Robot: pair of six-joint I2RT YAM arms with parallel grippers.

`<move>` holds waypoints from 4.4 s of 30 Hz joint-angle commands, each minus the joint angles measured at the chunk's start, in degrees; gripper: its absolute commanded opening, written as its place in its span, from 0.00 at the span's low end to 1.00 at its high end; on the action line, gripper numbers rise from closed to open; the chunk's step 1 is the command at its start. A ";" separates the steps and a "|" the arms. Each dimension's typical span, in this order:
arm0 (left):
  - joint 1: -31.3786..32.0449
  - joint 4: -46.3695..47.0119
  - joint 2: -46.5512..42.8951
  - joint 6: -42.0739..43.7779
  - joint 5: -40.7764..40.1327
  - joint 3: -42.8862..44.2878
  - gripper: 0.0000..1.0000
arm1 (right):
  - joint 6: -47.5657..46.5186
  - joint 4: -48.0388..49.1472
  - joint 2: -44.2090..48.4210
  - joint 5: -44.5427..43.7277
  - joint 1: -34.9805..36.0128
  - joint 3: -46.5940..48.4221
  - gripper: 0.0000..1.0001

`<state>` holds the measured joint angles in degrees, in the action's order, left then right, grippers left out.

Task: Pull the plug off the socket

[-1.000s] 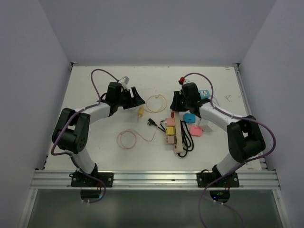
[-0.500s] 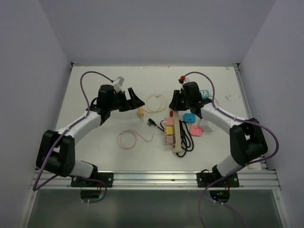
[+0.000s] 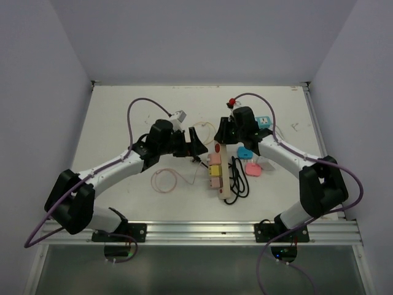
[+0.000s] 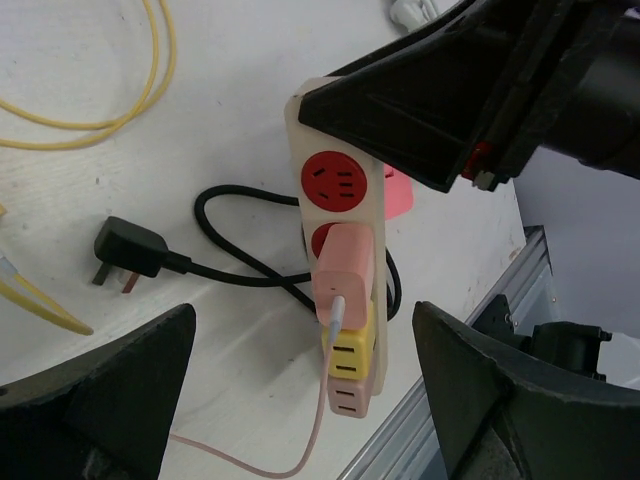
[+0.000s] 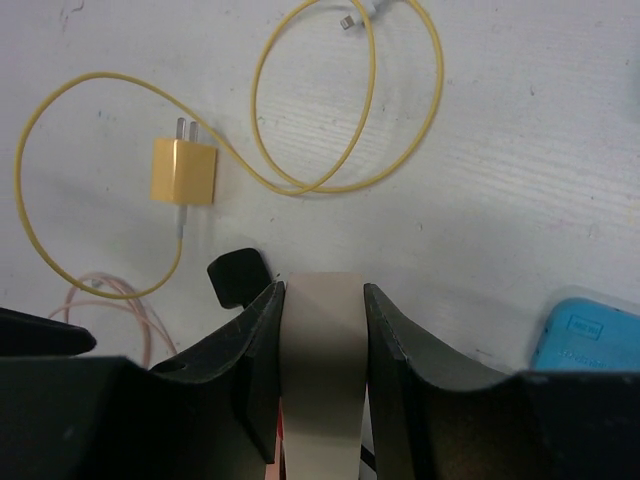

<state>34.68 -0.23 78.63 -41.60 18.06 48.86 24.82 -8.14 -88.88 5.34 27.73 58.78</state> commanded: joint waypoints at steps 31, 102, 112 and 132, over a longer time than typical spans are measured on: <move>9.97 10.34 9.70 -3.13 -4.44 1.76 0.62 | 3.92 4.89 5.30 3.09 0.93 -0.42 0.00; 8.04 13.59 -5.84 -1.29 -11.73 -6.05 0.00 | 0.68 -0.20 5.21 -3.93 2.25 -7.28 0.00; 4.88 15.17 -13.32 -1.37 -14.55 -11.42 0.00 | -0.56 -1.26 3.37 -9.29 0.49 -8.77 0.00; -7.25 2.96 -10.54 4.78 -10.60 -7.47 0.00 | -1.97 -2.76 3.97 -9.31 -0.92 -8.51 0.00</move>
<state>29.71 4.93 64.40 -39.72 5.65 39.18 27.81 -8.03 -87.20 -3.40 26.96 49.36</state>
